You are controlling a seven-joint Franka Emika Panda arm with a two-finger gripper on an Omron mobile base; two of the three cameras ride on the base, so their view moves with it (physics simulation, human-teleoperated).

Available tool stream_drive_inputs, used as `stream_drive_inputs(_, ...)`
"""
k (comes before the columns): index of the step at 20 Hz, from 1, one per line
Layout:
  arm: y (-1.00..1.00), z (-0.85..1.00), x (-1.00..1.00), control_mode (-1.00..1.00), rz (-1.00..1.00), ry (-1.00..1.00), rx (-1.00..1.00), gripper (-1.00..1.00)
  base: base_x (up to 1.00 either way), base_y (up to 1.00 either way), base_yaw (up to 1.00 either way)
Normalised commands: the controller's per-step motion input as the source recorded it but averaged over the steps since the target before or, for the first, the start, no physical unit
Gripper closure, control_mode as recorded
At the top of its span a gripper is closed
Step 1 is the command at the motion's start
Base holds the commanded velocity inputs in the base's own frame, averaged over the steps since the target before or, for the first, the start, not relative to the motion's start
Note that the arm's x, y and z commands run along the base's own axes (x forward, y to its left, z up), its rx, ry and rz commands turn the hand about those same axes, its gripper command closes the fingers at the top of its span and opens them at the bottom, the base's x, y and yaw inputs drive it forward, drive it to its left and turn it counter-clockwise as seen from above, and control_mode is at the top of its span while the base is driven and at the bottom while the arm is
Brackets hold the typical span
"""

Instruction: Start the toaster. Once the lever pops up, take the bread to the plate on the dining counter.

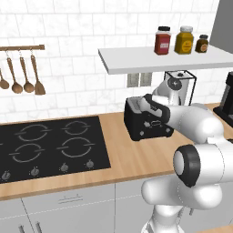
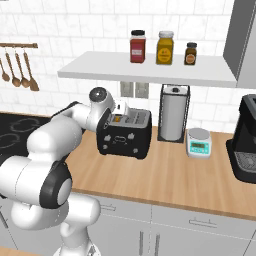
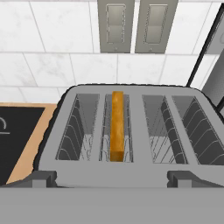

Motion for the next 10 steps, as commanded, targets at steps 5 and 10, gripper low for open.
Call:
stream_drive_inputs(5,0.0,0.0,0.0,-1.0,0.0,0.0,0.0,-1.0,0.0,0.0,0.0)
stream_drive_inputs(10,0.0,0.0,0.0,-1.0,0.0,0.0,0.0,-1.0,0.0,0.0,0.0)
